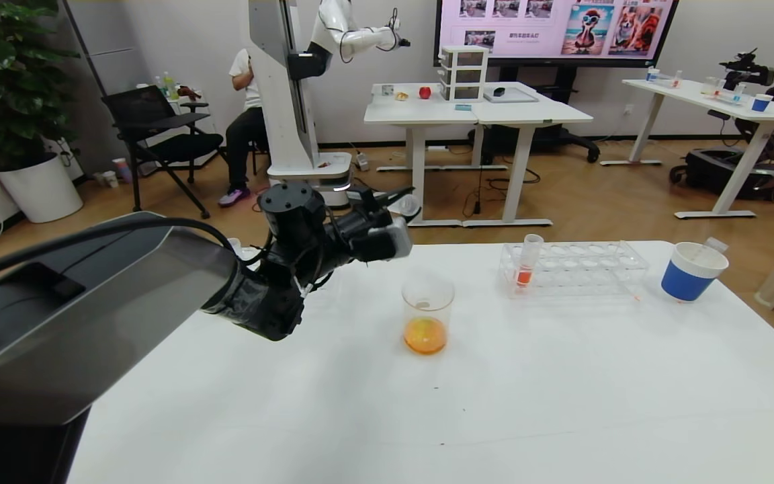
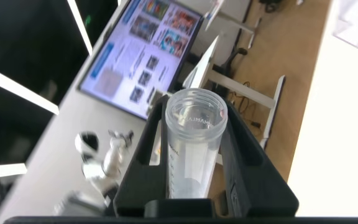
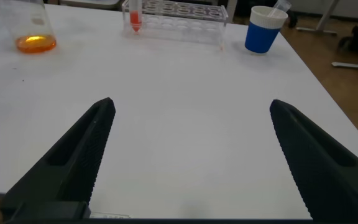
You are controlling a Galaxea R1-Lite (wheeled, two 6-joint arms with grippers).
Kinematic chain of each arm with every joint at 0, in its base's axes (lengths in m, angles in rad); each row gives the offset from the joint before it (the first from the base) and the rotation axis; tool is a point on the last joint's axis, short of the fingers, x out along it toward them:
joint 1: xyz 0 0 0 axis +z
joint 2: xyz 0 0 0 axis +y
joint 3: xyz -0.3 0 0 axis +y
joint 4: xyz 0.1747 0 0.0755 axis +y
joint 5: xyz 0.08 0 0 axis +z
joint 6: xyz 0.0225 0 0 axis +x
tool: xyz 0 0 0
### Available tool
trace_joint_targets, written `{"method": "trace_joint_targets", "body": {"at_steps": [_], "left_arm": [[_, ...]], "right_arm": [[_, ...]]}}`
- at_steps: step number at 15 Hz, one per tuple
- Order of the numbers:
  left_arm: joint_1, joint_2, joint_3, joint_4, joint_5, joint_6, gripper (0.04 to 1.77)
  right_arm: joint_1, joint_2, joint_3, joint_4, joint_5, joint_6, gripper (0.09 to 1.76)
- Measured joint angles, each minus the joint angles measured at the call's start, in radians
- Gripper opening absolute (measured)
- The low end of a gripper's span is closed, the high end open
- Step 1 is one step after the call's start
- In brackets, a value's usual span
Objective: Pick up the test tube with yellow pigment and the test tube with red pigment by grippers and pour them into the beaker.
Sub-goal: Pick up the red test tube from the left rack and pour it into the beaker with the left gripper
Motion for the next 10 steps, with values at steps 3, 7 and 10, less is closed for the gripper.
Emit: {"method": "trace_joint_targets", "body": {"at_steps": [3, 7, 10], "left_arm": [[-0.027, -0.001, 0.011, -0.070, 0.189, -0.418, 0.50], [-0.043, -0.013, 0.007, -0.064, 0.567, -0.824, 0.50], [-0.045, -0.060, 0.008, 0.128, 0.771, -1.060, 0.50]], "right_arm": [[0.000, 0.000, 0.000, 0.000, 0.000, 0.000, 1.74], [0.000, 0.000, 0.000, 0.000, 0.000, 0.000, 1.74], [0.000, 0.000, 0.000, 0.000, 0.000, 0.000, 1.74]]}}
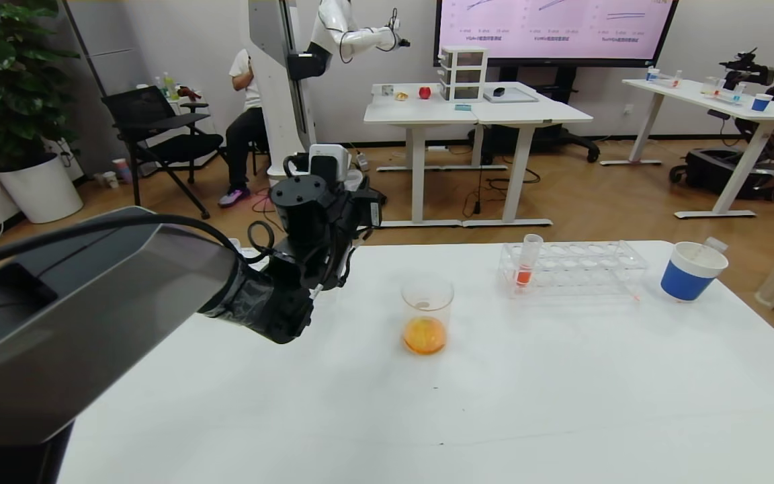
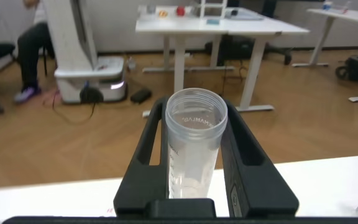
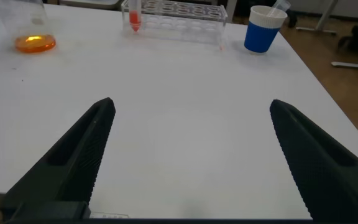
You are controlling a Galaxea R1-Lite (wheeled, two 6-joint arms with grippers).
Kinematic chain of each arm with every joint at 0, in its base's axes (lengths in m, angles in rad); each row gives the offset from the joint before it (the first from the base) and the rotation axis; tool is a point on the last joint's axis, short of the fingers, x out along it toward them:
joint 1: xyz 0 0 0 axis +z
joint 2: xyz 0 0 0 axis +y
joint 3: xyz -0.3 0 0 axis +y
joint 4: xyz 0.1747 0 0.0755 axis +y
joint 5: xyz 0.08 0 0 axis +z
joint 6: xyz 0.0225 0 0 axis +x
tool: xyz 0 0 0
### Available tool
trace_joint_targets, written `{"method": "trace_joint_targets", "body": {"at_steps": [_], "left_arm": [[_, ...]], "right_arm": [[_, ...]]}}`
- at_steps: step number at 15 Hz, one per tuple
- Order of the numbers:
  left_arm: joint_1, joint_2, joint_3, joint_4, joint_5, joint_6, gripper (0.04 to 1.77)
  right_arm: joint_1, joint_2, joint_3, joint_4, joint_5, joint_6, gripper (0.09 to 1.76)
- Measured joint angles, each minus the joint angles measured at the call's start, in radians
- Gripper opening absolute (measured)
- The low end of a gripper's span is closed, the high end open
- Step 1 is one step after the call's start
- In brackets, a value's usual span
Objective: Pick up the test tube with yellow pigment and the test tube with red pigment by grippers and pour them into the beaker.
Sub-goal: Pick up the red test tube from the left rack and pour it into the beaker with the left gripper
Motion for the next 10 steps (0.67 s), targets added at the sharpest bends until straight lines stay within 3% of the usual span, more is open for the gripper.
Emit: {"method": "trace_joint_targets", "body": {"at_steps": [2, 6, 8, 10], "left_arm": [[0.023, -0.052, 0.004, 0.158, 0.043, -0.109, 0.50], [0.096, -0.134, 0.019, 0.246, 0.039, -0.123, 0.50], [0.158, -0.175, 0.059, 0.266, -0.008, -0.121, 0.50], [0.258, -0.221, 0.109, 0.269, -0.090, -0.115, 0.50]], "right_arm": [[-0.001, 0.000, 0.000, 0.000, 0.000, 0.000, 1.74], [0.000, 0.000, 0.000, 0.000, 0.000, 0.000, 1.74], [0.000, 0.000, 0.000, 0.000, 0.000, 0.000, 1.74], [0.000, 0.000, 0.000, 0.000, 0.000, 0.000, 1.74]]}}
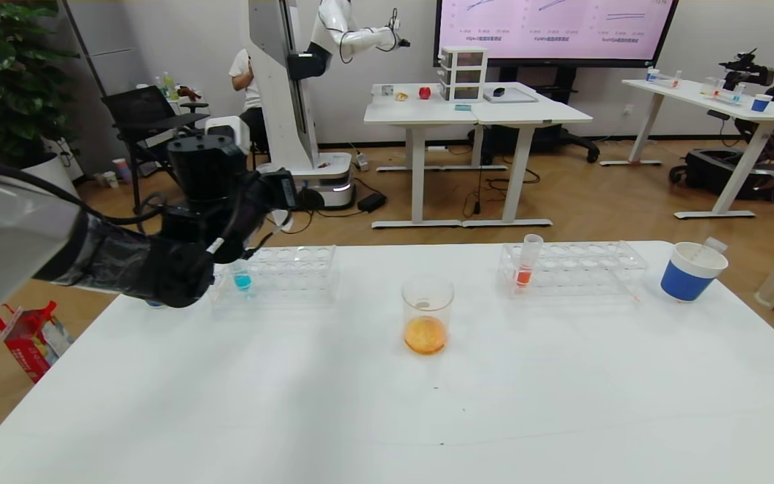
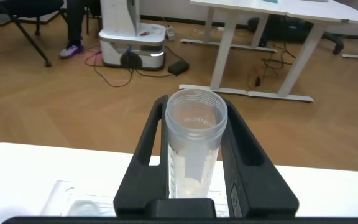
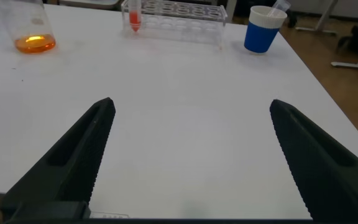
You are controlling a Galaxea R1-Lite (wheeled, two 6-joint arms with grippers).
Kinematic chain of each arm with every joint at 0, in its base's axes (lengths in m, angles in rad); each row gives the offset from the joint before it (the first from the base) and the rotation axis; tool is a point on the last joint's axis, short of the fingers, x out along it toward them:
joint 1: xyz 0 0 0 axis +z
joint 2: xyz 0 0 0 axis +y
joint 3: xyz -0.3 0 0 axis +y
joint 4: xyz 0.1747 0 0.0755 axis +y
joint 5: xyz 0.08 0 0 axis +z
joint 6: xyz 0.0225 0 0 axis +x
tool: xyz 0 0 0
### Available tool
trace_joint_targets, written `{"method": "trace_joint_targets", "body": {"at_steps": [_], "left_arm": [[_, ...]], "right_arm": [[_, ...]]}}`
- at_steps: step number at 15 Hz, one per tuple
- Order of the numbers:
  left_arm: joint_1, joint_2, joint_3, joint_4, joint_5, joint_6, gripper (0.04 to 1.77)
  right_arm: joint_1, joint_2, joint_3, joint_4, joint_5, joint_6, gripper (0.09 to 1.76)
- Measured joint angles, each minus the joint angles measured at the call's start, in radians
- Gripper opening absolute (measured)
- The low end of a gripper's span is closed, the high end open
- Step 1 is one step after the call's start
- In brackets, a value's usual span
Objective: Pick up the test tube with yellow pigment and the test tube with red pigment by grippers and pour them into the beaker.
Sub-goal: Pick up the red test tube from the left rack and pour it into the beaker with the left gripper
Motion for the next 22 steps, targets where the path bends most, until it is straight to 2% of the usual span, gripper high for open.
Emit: {"method": "trace_joint_targets", "body": {"at_steps": [5, 7, 8, 11, 19, 22], "left_arm": [[0.323, -0.076, 0.066, -0.002, -0.190, 0.019, 0.50], [0.425, -0.076, 0.070, -0.005, -0.253, 0.026, 0.50], [0.463, -0.067, 0.071, -0.011, -0.265, 0.027, 0.50], [0.504, -0.020, 0.072, -0.061, -0.270, 0.031, 0.50], [0.505, 0.146, 0.102, -0.215, -0.266, 0.039, 0.50], [0.507, 0.205, 0.128, -0.299, -0.260, 0.080, 0.50]], "right_arm": [[0.000, 0.000, 0.000, 0.000, 0.000, 0.000, 1.74], [0.000, 0.000, 0.000, 0.000, 0.000, 0.000, 1.74], [0.000, 0.000, 0.000, 0.000, 0.000, 0.000, 1.74], [0.000, 0.000, 0.000, 0.000, 0.000, 0.000, 1.74], [0.000, 0.000, 0.000, 0.000, 0.000, 0.000, 1.74], [0.000, 0.000, 0.000, 0.000, 0.000, 0.000, 1.74]]}}
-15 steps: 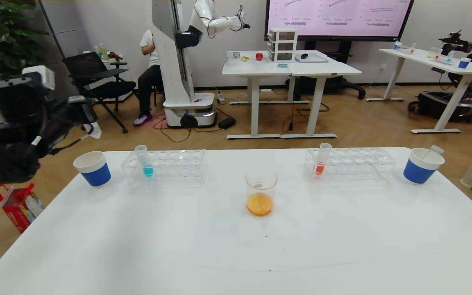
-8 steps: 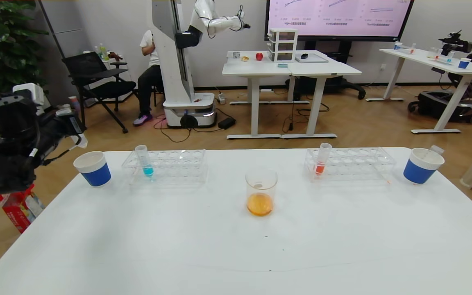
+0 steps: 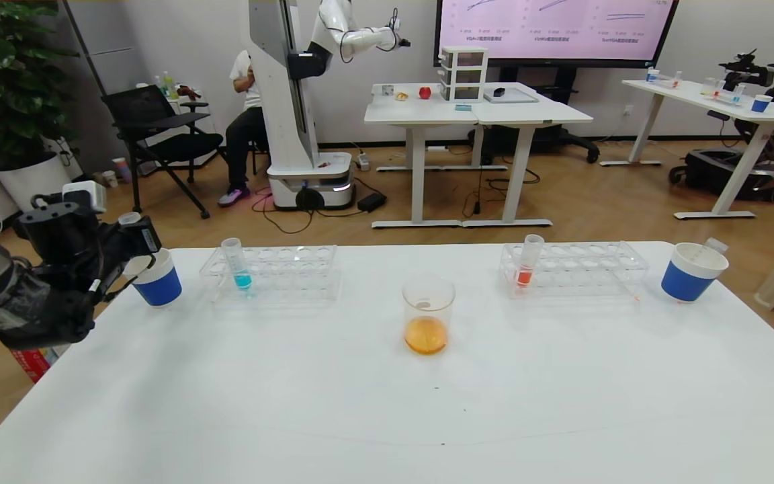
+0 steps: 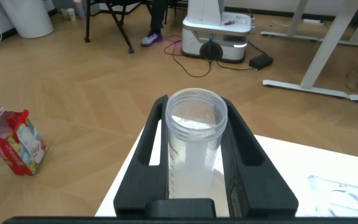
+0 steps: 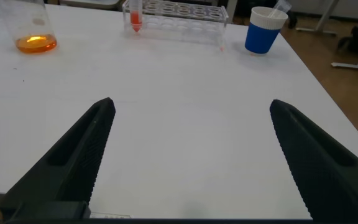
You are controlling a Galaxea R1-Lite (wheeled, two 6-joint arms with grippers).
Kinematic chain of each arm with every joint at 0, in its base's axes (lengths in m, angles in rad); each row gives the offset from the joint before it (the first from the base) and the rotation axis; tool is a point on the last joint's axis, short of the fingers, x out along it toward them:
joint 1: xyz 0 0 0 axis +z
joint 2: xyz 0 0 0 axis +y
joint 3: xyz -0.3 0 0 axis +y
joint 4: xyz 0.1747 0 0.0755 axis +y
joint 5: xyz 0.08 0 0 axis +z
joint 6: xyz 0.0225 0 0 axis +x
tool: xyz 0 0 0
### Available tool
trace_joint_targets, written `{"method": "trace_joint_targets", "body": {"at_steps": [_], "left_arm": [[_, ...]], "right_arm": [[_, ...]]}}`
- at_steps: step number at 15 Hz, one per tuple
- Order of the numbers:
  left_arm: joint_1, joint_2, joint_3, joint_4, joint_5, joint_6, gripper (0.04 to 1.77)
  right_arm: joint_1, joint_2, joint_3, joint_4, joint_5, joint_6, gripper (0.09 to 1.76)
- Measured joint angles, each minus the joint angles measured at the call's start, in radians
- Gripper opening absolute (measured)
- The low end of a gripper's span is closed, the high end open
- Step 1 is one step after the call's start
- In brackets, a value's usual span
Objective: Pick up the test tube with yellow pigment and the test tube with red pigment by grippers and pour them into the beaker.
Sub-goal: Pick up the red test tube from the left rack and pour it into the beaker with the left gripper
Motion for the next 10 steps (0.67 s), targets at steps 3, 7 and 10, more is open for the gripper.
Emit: {"method": "trace_joint_targets", "body": {"at_steps": [3, 7, 10], "left_arm": [[0.003, 0.029, 0.015, -0.021, 0.000, 0.001, 0.50], [0.004, 0.034, 0.024, -0.022, 0.000, -0.006, 0.51], [0.004, 0.034, 0.026, -0.024, 0.000, -0.007, 1.26]], "right_arm": [[0.000, 0.000, 0.000, 0.000, 0.000, 0.000, 1.74], [0.000, 0.000, 0.000, 0.000, 0.000, 0.000, 1.74], [0.000, 0.000, 0.000, 0.000, 0.000, 0.000, 1.74]]}}
